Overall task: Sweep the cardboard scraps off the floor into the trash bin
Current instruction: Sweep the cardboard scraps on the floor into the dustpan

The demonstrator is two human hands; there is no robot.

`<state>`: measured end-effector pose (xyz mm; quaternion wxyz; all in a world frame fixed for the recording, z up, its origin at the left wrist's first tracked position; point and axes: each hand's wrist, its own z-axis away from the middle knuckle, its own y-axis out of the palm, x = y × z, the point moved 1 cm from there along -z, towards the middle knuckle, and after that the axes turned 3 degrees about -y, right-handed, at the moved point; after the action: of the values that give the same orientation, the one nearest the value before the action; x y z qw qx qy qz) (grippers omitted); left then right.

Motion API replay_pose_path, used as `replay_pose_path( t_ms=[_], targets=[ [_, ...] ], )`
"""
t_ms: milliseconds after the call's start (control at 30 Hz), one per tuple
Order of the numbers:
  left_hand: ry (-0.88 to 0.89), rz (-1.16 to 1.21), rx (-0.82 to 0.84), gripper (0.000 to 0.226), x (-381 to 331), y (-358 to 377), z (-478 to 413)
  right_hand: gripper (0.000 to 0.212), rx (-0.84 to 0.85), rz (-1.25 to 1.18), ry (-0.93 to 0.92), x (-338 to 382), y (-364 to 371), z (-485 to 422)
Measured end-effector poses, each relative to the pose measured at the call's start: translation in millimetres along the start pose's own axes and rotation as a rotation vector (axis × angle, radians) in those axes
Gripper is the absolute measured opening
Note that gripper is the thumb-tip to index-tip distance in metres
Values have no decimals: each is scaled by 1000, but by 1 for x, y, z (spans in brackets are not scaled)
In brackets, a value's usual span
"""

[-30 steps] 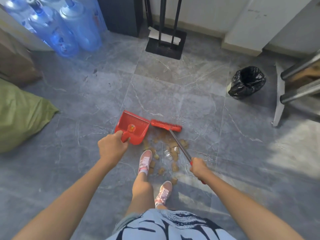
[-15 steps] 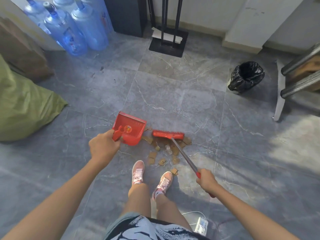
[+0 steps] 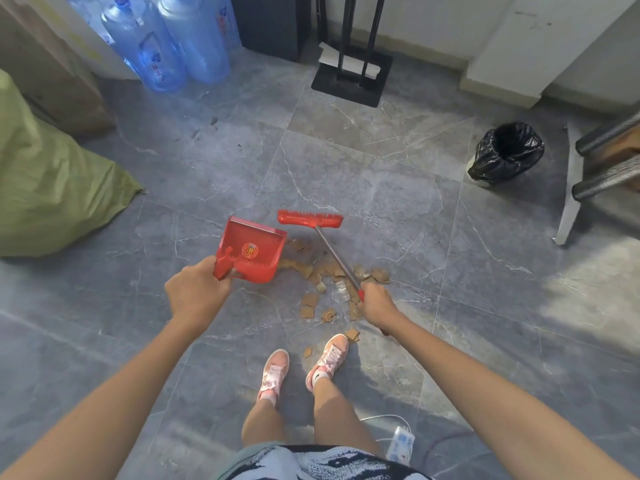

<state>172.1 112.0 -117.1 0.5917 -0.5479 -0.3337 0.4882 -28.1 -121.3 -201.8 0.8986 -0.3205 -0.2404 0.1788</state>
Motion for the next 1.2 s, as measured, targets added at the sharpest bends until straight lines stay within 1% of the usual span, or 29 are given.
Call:
replay_pose_path(
  t_ms=[67,167,300,400,500,633,733,867,900,967,1033,1067,1167,1200],
  targets=[
    [-16,4,8,37,11,1,1,25,21,22,-2,21,9,-14],
    [-34,-5,23,36,27,4,1,28,53,46,15,47,25,-29],
    [-35,-24,56,34,48,11,1,31,99,111,53,57,47,-30],
    [-23,-45,87,33,65,16,3,32,96,236,56,42,63,-12],
    [-12,-57,119,32,80,16,6,36,91,371,55,9,75,15],
    [21,-35,135,31,99,11,8,38,102,421,93,-30,86,54],
    [40,-9,139,30,106,9,11,40,107,428,123,-47,91,83],
    [95,-21,145,31,105,7,13,43,111,369,170,-55,88,109],
    [107,-21,150,31,104,7,14,40,124,332,187,-58,86,113],
    [130,-22,156,31,100,5,16,27,127,225,195,-62,84,123],
    [151,-27,156,33,97,3,17,16,99,130,149,-69,84,131],
    [160,-28,149,33,95,1,17,14,85,91,130,-71,82,135],
    [171,-40,142,33,88,-3,18,19,35,-68,159,-77,72,146],
    [174,-45,141,33,84,-5,19,28,11,-119,190,-80,67,147]
  ],
)
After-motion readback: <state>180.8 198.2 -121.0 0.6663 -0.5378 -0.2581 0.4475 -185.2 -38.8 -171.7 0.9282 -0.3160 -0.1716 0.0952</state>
